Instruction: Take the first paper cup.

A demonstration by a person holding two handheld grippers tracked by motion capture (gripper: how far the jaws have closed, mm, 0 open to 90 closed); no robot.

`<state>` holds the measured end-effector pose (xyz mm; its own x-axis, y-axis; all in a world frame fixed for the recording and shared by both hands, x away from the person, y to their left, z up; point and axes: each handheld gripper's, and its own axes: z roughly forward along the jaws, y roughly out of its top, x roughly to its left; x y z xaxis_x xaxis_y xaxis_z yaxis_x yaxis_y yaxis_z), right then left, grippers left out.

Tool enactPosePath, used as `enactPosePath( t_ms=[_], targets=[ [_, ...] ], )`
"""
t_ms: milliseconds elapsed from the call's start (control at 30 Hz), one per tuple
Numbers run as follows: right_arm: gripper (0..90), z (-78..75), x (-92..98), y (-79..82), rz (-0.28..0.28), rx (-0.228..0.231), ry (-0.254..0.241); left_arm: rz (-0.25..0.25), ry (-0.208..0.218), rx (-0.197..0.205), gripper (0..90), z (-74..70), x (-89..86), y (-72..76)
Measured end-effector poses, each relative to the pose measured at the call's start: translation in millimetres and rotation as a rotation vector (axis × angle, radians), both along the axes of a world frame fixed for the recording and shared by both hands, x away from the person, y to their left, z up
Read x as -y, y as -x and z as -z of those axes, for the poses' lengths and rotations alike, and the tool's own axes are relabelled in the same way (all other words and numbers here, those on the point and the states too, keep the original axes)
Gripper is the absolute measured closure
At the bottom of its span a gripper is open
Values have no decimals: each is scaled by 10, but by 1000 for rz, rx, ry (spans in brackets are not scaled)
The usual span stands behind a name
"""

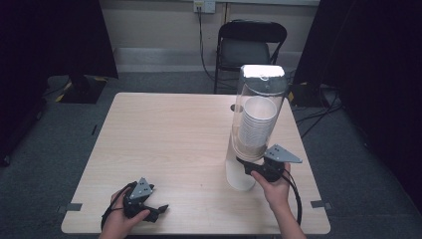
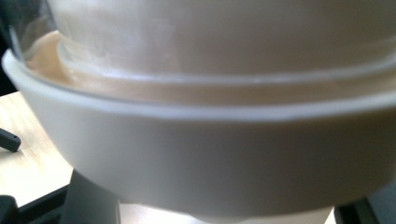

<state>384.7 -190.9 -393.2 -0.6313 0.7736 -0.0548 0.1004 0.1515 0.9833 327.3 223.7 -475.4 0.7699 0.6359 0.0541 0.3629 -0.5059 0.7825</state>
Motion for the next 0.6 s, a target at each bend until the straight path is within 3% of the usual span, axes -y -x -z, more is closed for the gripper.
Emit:
enactPosePath(
  t_ms=[400, 467, 500, 533, 567, 600],
  targets=[
    [338, 42, -12, 10, 9, 25, 2, 0, -1, 0, 113, 0, 0, 0],
    [357, 51, -14, 10, 12, 8, 17, 0, -1, 0, 113, 0, 0, 0],
    [361, 135, -29, -26, 24, -40, 98, -1, 0, 0, 113, 0, 1, -1],
    [365, 265, -2, -36, 23, -47, 89, 0, -1, 1, 113, 0, 1, -1],
    [364, 396, 20, -32, 50, -77, 136, -1, -1, 1, 113, 1, 2, 0],
    [363, 536, 42, -42, 50, -105, 146, -1, -1, 1, 112, 1, 2, 0]
  ],
)
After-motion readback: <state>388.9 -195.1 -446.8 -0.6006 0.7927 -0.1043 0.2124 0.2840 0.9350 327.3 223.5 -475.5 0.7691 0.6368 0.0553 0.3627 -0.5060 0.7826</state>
